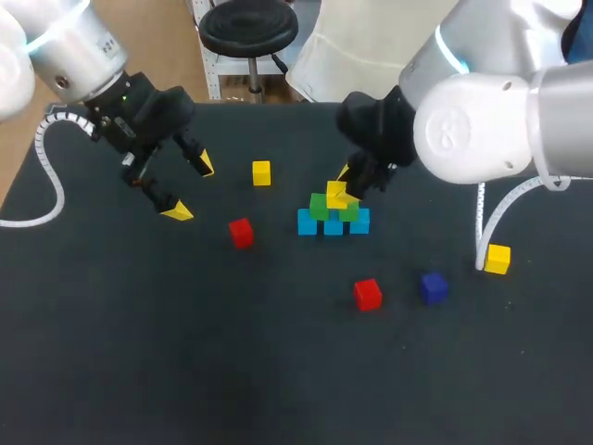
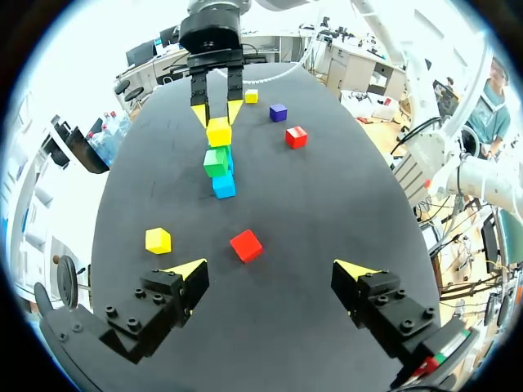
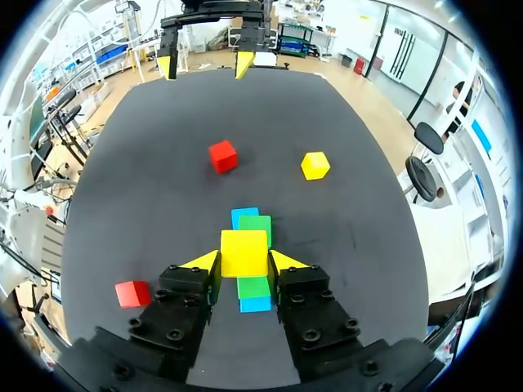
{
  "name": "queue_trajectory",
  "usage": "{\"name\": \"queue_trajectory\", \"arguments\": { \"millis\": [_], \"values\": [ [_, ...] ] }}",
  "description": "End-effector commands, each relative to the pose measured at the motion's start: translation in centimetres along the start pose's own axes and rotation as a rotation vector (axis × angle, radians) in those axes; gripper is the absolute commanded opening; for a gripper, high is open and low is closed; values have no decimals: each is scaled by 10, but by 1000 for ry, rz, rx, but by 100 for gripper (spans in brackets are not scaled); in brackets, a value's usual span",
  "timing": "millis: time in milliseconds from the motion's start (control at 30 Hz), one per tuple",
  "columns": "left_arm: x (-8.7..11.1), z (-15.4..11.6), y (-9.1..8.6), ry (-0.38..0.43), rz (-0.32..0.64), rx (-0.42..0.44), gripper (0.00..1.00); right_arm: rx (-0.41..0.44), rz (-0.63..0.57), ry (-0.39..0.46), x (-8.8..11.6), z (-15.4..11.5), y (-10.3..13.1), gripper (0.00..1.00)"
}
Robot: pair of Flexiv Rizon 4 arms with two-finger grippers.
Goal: Place the blue cubes, place green cubes on the blue cubes, place the yellow cubes on the green cubes, then place the red cubes on the yellow cubes, and place purple cube on the red cubes.
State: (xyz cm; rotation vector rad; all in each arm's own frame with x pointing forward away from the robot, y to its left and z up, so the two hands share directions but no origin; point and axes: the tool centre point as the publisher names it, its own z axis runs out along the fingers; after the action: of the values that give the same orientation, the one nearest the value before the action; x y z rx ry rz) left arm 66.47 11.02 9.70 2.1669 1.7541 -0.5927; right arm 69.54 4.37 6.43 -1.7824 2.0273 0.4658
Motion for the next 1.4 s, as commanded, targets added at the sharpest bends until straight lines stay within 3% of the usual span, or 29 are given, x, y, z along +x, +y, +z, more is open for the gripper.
{"name": "queue_trajectory", "arguments": {
  "millis": [33,1400],
  "values": [
    [1,0,0,-1,3,0,100,-6,1,0,-2,5,-4,0],
    [1,0,0,-1,3,0,100,-2,16,-10,0,9,-8,0]
  ]
}}
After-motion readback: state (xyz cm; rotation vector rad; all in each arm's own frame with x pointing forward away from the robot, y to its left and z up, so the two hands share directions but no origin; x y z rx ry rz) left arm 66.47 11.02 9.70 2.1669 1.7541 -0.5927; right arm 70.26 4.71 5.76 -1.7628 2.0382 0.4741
